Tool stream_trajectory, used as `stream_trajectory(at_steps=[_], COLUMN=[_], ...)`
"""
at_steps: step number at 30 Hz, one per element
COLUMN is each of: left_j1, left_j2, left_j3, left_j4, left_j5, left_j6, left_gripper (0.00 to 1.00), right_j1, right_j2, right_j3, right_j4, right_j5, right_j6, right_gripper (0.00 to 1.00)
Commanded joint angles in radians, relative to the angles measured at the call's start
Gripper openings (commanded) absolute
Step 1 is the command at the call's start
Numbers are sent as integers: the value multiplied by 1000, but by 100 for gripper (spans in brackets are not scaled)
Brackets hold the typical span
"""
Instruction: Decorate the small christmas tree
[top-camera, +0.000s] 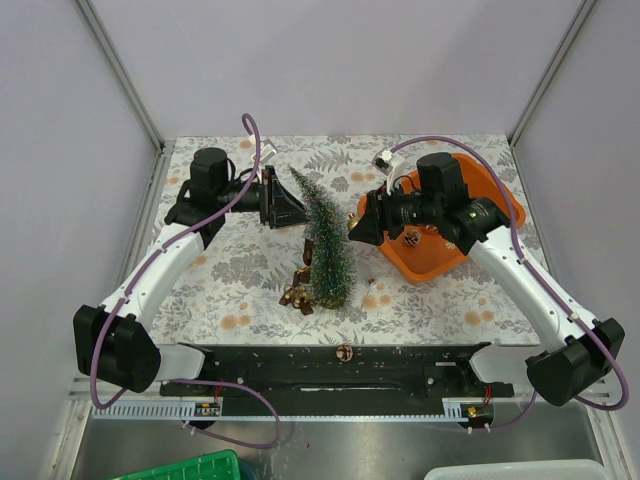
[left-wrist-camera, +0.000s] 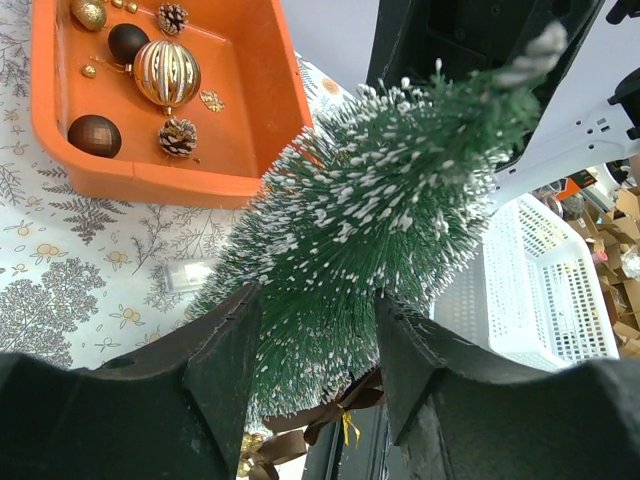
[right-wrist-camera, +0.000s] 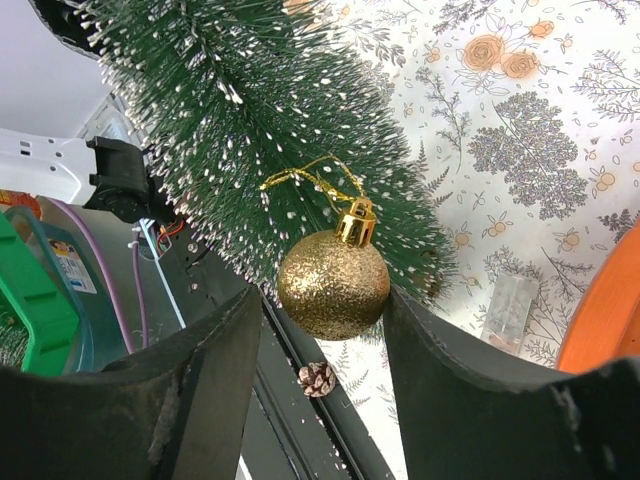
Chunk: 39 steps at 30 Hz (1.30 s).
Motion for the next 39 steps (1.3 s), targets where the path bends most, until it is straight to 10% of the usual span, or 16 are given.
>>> stream_trajectory(at_steps=[1,26,39], left_j1=[-5,48,134], left_j2=[-10,-36,-76], left_j3=[48,90,140], left_j4=[22,-105,-331], left_j5=[26,31,20], left_j6=[20,83,210], left_gripper=[53,61,99], right_j1=[1,-57,-229], right_j2=[-37,-146,-20], right_j3=[7,22,53], right_j4=[28,-52,-33], right_j5=[32,210,733], right_j6=[-4,-25,157], right_gripper=[61,76,79])
